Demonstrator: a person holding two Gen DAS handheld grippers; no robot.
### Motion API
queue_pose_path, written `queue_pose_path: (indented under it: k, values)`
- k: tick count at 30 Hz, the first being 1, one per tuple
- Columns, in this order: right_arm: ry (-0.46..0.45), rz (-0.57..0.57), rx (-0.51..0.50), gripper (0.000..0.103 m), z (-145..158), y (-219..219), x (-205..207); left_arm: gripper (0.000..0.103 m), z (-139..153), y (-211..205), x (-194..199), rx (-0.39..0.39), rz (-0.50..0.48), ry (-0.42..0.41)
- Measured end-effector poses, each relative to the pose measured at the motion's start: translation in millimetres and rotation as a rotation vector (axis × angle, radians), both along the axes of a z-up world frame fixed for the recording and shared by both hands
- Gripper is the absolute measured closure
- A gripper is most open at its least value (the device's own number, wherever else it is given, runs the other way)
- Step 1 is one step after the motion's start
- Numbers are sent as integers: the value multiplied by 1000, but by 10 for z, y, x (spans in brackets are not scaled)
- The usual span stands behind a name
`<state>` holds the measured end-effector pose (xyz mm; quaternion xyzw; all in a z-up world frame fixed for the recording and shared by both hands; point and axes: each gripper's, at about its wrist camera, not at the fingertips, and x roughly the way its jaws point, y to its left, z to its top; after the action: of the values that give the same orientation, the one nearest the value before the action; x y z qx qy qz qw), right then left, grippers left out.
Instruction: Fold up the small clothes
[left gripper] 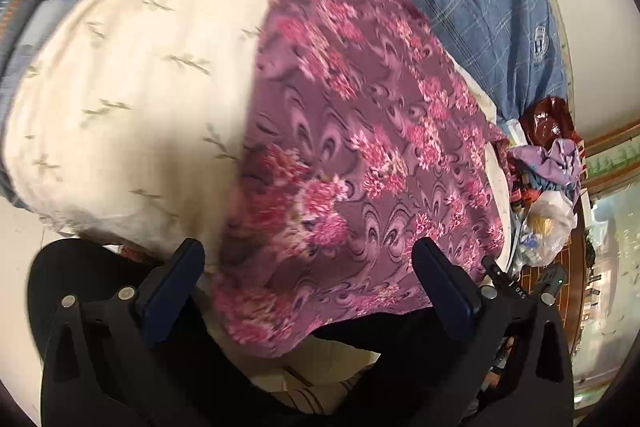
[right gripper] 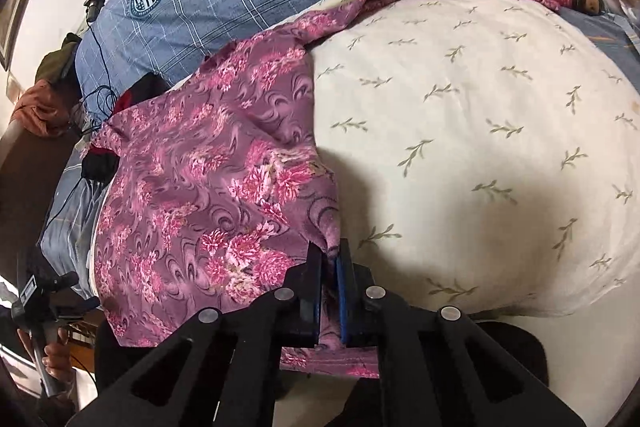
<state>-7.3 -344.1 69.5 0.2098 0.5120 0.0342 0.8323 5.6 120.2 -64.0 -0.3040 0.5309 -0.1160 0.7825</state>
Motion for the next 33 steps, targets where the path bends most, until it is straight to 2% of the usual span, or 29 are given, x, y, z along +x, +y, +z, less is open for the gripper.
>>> queue_pose_path:
  k: [1, 2, 3, 4, 5, 8, 10, 12, 14, 15, 17, 19, 20, 21, 22, 23, 24, 25, 28, 29, 33]
  values:
    - [3, -4, 15, 94, -12, -21, -4, 40, -19, -38, 13, -5, -5, -1]
    - [11, -6, 37, 92, -26, -66, -3, 67, -27, -86, 26, 25, -10, 6]
    - [19, -14, 49, 92, -47, -83, 3, 88, -16, -117, 31, 77, -12, 1]
    - [26, -22, 59, 92, -67, -93, 0, 101, -14, -114, 30, 81, -18, -1]
    - [33, -22, 74, 96, -87, -95, -8, 101, 4, -70, 26, 65, -4, 0]
    - [38, 15, 132, 97, -38, -30, -45, 101, 190, 102, -40, 73, 41, -33]
    - [29, 71, 224, 97, 82, 67, -80, 101, 349, 231, -111, 109, 75, -53]
    - [4, 123, 269, 97, 218, 165, -129, 100, 411, 343, -118, 189, 111, -31]
    - [8, 154, 217, 97, 244, 265, -143, 100, 341, 400, -86, 189, 120, 5]
    - [31, 151, 160, 97, 177, 291, -125, 100, 241, 423, -66, 187, 117, 58]
    - [109, 140, 69, 95, -7, 316, -65, 100, 154, 402, -83, 191, 94, 94]
    - [190, 117, 68, 92, -162, 285, -29, 99, 232, 384, -150, 210, 86, 63]
    - [199, 106, 84, 91, -166, 244, -18, 98, 296, 378, -176, 224, 79, 35]
    - [194, 98, 102, 91, -129, 193, -11, 95, 417, 355, -195, 247, 66, -9]
    - [173, 82, 119, 90, -57, 109, 1, 82, 525, 331, -190, 268, 53, -48]
    - [149, 59, 127, 89, 24, 13, 22, 58, 638, 301, -160, 286, 39, -88]
    - [111, 23, 138, 87, 143, -135, 74, 43, 760, 233, -87, 311, 26, -130]
    - [80, -8, 142, 84, 247, -247, 123, 22, 863, 143, 18, 342, 19, -168]
    - [1, -173, 129, 67, 462, -761, 379, 19, 994, -76, 393, 352, -23, -249]
    - [-24, -239, 133, 62, 501, -960, 461, 19, 991, -242, 629, 353, -59, -254]
    - [-85, -481, 171, 55, 505, -1670, 850, 19, 856, -765, 1432, 344, -131, -225]
